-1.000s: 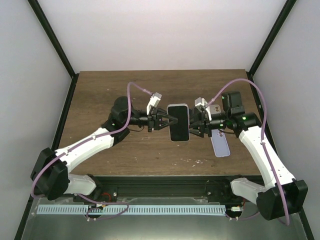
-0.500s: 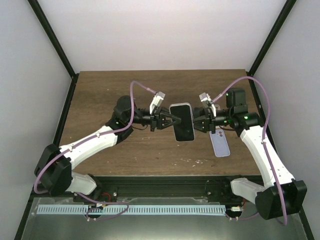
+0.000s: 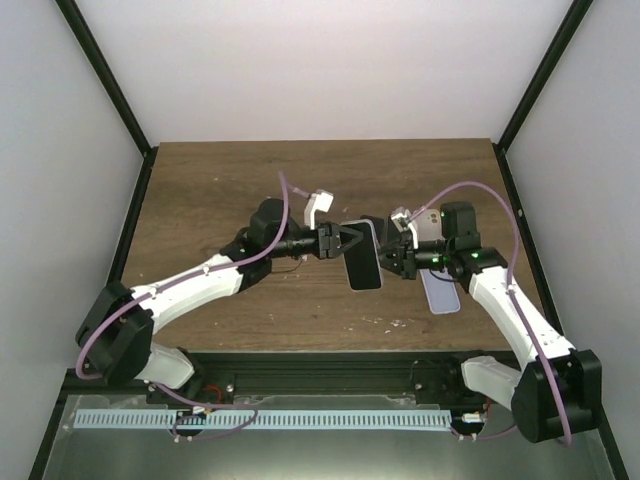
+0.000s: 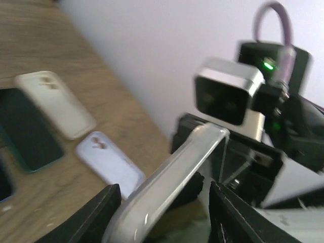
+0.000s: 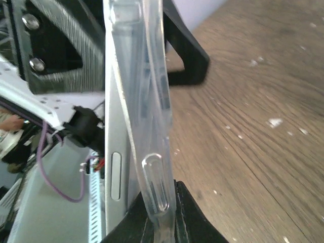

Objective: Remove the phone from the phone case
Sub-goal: Remove the phone case from the phone.

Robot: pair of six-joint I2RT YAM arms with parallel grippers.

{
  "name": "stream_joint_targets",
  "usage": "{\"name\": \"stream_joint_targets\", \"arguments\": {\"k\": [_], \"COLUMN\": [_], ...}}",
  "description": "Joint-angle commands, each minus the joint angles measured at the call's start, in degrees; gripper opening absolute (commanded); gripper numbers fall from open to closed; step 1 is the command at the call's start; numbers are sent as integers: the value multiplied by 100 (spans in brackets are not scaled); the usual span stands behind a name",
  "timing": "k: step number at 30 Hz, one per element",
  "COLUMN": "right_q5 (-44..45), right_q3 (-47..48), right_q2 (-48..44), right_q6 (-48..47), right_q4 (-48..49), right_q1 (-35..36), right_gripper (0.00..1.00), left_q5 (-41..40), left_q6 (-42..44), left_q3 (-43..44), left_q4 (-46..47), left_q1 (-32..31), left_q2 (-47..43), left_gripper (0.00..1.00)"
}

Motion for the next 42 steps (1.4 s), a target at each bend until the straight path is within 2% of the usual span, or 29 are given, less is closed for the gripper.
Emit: {"name": "stream_joint_targets", "arguments": {"k": [1, 6, 13, 17, 22, 25, 28, 35, 42], "right_q5": [723, 1175, 2100, 2523, 3134, 3514, 3484, 3261, 3397], "right_q3": [-356, -975, -1251, -968, -328, -232, -238, 146, -378], "right_q2": [-120, 53, 179, 307, 878, 901, 916, 907, 652], "right_q6": [515, 928, 1839, 2254, 2498, 2587, 2692, 2806, 2878], "right_q4": [728, 1252, 1398, 480, -1033, -1264, -1374, -2313, -1910], "right_q1": [-17, -23, -24, -28, -72, -115, -141, -145, -145], "right_gripper": [1, 1, 1, 1, 1, 1, 1, 1, 1], "left_q5": [-2026, -3430, -5008, -5790, -6560, -6652, -6585, -6343, -6278], "left_q6": [243, 538, 1011, 1186, 1549, 1651, 1675, 1638, 1684], "left_q3": [-397, -807, -409, -46, 441, 682, 819, 926, 1164], "left_q4": [-635, -1460, -2834, -3338, -3519, -3466, -3337, -2942, -2642], "left_q1": [9, -148, -1329, -2139, -2995, -3267, -3394, -3496, -3616], "left_q2": [-574, -1178, -1030, -638, -41, 285, 594, 966, 1433], "left_gripper": [51, 55, 54, 52, 49, 49, 49, 45, 45]}}
